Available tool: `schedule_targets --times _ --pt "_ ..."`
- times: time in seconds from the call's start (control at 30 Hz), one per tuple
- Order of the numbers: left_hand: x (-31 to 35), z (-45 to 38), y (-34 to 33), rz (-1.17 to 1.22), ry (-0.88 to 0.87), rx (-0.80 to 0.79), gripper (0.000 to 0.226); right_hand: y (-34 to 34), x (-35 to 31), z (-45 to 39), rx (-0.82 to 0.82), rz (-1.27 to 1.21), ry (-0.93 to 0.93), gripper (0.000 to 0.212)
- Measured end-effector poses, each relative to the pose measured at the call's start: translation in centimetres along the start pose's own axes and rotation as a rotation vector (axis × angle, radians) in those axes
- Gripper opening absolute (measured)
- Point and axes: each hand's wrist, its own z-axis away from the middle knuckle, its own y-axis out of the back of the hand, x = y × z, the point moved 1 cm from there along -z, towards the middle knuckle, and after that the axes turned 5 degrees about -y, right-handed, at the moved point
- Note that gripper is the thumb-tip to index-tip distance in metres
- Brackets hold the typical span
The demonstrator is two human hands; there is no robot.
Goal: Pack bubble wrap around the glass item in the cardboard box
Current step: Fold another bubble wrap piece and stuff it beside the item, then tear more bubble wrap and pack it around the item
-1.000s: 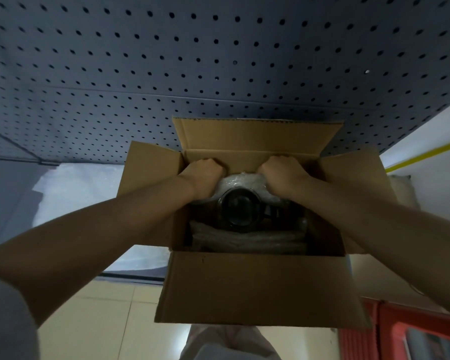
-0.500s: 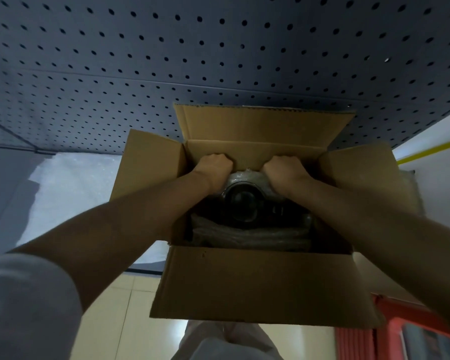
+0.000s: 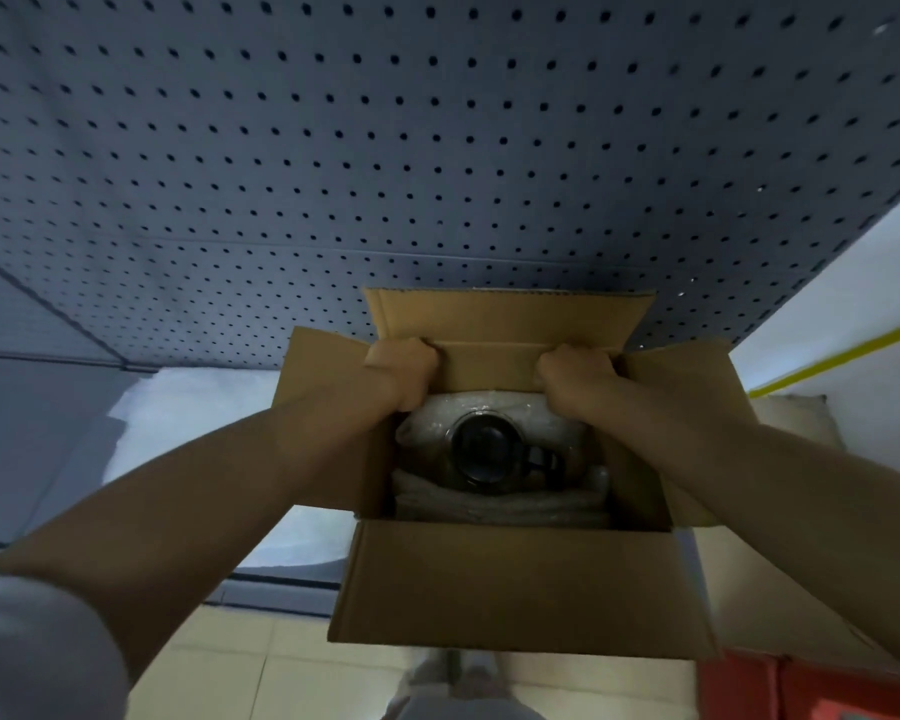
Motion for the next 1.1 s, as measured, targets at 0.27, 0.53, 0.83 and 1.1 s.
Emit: schedule_targets --times 0.27,0.53,0.83,1.1 --pt "-3.0 5.5 3.5 0.102 0.107 0.158 0.026 3.5 -4.4 2.3 0.006 -0.115 0.102 0.026" --pt "-11.8 11.9 2.6 0.019 0.219 0.191 0.032 6.8 -11.6 4.4 0.136 -0.118 0.152 0.025" --pt "-23.9 18.0 -1.9 -0.012 0.223 0.114 0.035 11.1 -21.8 4.3 0.389 -0.045 0.032 0.030" --pt "-28.1 19.9 -6.3 -0.008 0.186 0.027 0.039 10.2 -31.1 4.4 0.282 -0.152 0.079 0.030"
